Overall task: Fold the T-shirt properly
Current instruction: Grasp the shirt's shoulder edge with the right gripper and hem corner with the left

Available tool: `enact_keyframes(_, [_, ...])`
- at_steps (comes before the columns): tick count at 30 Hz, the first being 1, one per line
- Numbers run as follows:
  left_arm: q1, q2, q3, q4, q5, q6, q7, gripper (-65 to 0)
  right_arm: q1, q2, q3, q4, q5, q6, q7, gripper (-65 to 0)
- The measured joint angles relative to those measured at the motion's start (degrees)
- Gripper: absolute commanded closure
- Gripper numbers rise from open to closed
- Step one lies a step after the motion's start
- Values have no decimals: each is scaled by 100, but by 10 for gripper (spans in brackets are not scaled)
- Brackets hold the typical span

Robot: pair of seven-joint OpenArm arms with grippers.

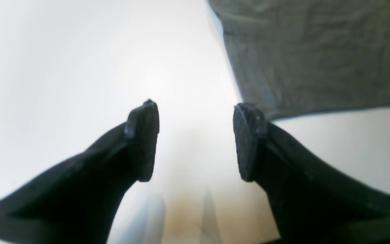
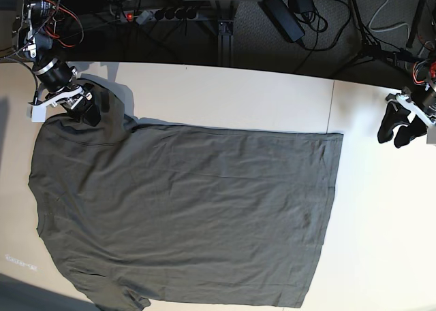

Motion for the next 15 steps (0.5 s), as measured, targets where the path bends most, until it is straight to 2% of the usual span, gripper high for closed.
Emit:
enact_keyframes(3, [-216, 0, 131, -190, -107, 2, 39, -380, -2, -17, -4, -46, -46, -4, 79, -6])
enact_keyframes(7, [-522, 0, 544, -249, -114, 2, 42, -380, 15, -33, -7, -46, -70, 0, 96, 0])
enact_keyframes(11, [-839, 2, 1034, -254, 0, 0, 448, -380, 17, -33, -13, -44, -282, 0, 122, 0])
enact_keyframes(15, [-1060, 0, 1495, -254, 22, 2, 446, -381, 17, -33, -13, -44, -332, -2, 146, 0])
